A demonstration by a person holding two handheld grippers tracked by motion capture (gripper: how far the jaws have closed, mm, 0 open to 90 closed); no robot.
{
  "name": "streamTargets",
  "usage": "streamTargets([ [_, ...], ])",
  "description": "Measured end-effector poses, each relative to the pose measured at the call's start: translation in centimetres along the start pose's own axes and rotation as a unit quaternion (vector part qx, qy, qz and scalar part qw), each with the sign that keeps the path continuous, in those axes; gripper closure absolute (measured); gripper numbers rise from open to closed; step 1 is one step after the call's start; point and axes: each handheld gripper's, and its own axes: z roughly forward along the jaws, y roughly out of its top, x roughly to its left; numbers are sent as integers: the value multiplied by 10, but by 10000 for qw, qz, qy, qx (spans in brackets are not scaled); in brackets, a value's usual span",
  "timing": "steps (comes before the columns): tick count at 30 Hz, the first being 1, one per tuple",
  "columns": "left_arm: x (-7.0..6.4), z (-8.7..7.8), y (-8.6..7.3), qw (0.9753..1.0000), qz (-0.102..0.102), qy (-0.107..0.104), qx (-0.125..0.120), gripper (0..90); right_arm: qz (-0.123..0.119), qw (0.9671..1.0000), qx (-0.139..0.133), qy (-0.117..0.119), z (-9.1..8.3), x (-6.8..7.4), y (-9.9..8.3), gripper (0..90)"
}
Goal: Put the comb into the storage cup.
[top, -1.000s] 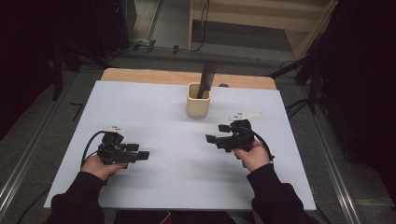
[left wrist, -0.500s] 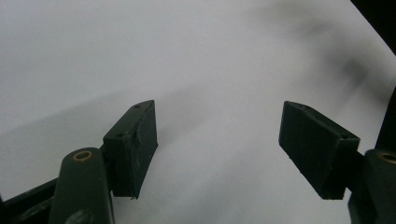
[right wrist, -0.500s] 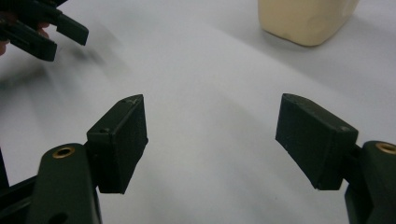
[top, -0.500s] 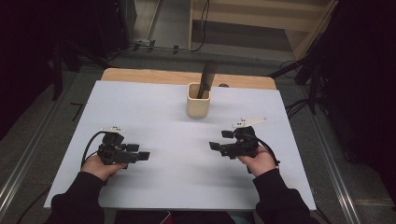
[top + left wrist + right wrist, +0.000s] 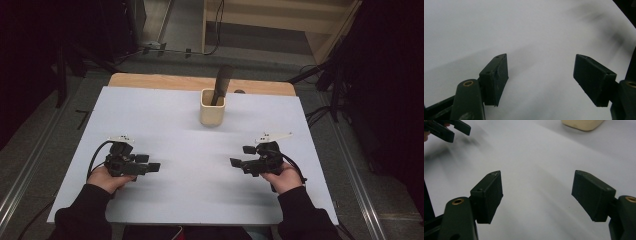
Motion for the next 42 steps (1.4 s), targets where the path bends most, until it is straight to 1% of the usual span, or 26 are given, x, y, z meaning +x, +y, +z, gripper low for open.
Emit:
streamTargets([
  [12, -1, 0, 0, 10000, 22, 2, 9, 284, 128, 9999, 52, -23, -11, -7, -10, 228],
  [14, -1, 1, 0, 10000, 27, 0, 11, 285, 164, 9998, 58, -57, -12, -7, -12, 228],
  [19, -2, 1, -1, 10000, 42, -6, 41, 285, 169, 9998, 79, -100, -16, -9, -16, 228],
  [29, -2, 2, -1, 10000, 60, -5, 66, 285, 253, 9995, 127, -121, -20, -13, -25, 228],
  [42, -2, 2, -1, 9999, 69, -3, 74, 285, 393, 9990, 117, -200, -30, -19, -36, 228],
])
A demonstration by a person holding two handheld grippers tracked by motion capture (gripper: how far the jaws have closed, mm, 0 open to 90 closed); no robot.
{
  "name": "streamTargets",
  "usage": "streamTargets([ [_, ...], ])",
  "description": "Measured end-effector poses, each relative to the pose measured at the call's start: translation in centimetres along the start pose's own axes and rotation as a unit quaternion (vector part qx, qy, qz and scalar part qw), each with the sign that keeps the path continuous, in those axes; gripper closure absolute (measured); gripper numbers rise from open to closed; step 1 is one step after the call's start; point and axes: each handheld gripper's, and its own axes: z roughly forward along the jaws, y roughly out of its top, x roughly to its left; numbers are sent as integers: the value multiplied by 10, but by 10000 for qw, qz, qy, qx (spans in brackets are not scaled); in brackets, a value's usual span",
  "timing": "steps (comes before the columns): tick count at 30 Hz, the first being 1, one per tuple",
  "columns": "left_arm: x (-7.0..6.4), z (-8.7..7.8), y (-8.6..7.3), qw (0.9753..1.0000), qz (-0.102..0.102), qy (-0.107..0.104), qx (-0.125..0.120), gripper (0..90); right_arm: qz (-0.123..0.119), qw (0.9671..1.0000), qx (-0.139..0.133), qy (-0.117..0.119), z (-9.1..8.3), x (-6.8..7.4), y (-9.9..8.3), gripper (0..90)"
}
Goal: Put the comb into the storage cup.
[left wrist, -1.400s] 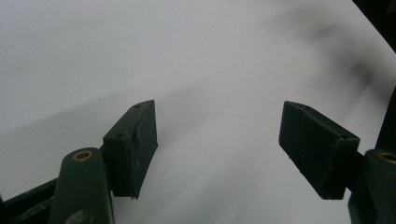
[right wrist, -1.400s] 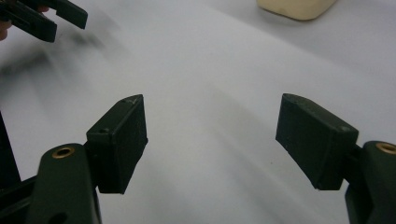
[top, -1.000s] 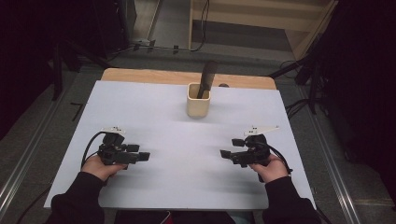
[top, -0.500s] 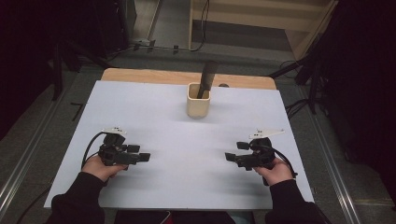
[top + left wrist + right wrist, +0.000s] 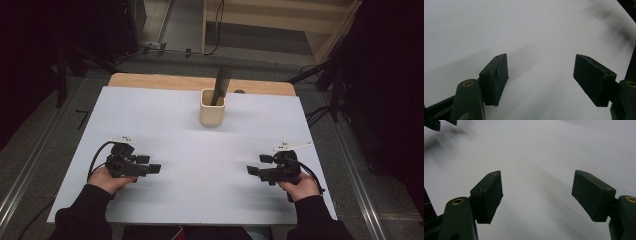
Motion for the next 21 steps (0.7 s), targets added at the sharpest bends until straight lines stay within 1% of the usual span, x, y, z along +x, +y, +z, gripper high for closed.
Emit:
streamTargets([
  [4, 0, 0, 0, 10000, 1, -1, -5, 284, 60, 10000, 31, -16, -3, -2, -3, 228],
  [9, 0, 0, 0, 10000, 0, -9, -11, 284, 79, 10000, 16, -28, -5, -4, -6, 228],
  [18, 0, 1, 0, 10000, 0, 9, 8, 285, 61, 9999, 99, -23, -3, -4, -7, 228],
  [19, 0, 1, 0, 10000, 3, 9, 13, 285, 21, 9999, 107, -22, -2, -4, -7, 228],
  [21, 0, 1, 0, 10000, 8, 10, 18, 285, 14, 9999, 127, 0, -2, -3, -7, 228],
])
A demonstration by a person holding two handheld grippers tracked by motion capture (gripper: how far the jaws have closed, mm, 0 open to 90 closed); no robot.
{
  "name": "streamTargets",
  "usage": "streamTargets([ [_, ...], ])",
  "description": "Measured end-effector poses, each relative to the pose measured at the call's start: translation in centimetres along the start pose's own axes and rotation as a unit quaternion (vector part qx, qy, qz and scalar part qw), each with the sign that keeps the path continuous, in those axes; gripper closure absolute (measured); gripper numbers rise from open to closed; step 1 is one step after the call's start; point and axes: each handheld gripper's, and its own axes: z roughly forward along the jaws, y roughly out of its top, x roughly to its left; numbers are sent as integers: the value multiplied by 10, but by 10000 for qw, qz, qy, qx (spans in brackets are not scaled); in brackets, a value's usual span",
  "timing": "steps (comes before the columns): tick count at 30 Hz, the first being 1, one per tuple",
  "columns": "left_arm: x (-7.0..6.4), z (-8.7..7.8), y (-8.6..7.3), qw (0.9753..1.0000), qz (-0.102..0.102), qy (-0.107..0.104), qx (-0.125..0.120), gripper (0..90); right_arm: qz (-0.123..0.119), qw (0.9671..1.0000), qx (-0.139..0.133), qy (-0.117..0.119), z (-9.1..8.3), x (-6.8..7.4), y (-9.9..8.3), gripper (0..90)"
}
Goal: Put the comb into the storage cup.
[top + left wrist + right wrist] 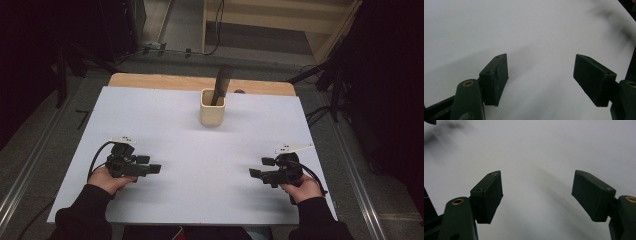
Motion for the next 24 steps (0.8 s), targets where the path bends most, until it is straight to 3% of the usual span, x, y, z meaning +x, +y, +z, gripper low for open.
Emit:
streamTargets([
  [24, 0, 0, 0, 10000, 0, 2, -1, 284, -74, 9999, 68, -70, 1, 0, 0, 227],
])
